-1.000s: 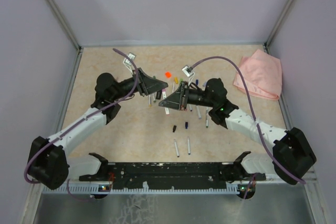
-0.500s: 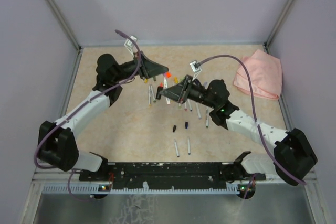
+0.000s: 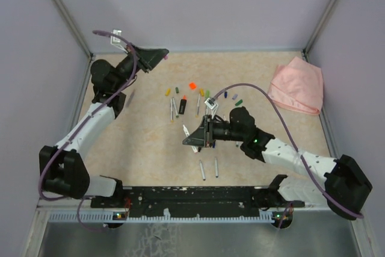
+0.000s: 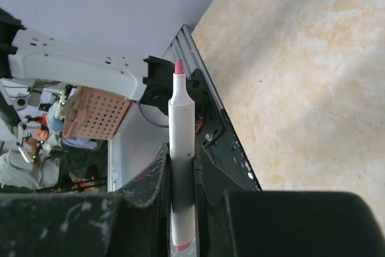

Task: Open the pen caps
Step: Place the pen at the center of the board.

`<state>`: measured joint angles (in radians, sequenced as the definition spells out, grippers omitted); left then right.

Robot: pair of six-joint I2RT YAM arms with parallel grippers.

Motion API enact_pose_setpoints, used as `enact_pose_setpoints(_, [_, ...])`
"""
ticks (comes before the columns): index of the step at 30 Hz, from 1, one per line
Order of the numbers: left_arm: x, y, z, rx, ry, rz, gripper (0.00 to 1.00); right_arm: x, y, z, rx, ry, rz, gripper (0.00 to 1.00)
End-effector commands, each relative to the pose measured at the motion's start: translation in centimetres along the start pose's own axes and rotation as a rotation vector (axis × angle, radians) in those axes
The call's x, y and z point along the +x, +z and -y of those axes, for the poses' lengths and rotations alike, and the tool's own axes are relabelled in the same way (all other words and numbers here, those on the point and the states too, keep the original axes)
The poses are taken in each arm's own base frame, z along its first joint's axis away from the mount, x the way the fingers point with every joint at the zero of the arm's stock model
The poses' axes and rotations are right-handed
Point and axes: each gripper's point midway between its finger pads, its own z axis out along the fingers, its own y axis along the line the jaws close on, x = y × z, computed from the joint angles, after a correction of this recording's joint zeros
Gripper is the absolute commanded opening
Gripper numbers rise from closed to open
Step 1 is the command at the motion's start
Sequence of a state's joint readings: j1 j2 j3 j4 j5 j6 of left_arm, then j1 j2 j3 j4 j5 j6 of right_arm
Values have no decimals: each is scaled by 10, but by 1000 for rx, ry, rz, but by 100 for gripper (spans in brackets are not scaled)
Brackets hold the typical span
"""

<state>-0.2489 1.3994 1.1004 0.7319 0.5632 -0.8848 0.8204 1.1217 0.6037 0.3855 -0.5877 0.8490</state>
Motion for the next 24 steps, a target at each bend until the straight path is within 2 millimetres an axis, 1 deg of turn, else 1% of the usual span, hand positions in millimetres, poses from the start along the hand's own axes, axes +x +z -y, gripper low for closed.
enact_pose_setpoints(1, [29, -31, -3, -55, -30, -64, 0, 6, -5, 4, 128, -85, -24, 0])
enact_pose_setpoints(5, [78, -71, -18, -158, -114, -181, 0, 32, -4, 16, 250, -111, -100, 0])
enact_pose_setpoints(9, [125, -115, -33, -282, -185, -309, 0, 57, -3, 34, 384, -87, -156, 0])
enact_pose_setpoints(11, [143, -135, -37, -333, -213, -359, 0, 68, -1, 42, 449, -59, -176, 0])
enact_pose_setpoints(14, [163, -161, -40, -395, -250, -405, 0, 87, 5, 50, 527, -17, -218, 0])
enact_pose_setpoints(17, [169, -174, -37, -418, -254, -403, 1, 104, 8, 58, 627, 9, -249, 0])
enact_pose_setpoints(20, [174, -184, -36, -436, -262, -412, 1, 118, 10, 66, 731, 30, -259, 0])
enact_pose_setpoints(24, [187, -197, -36, -453, -283, -450, 1, 133, 11, 74, 838, 38, -265, 0])
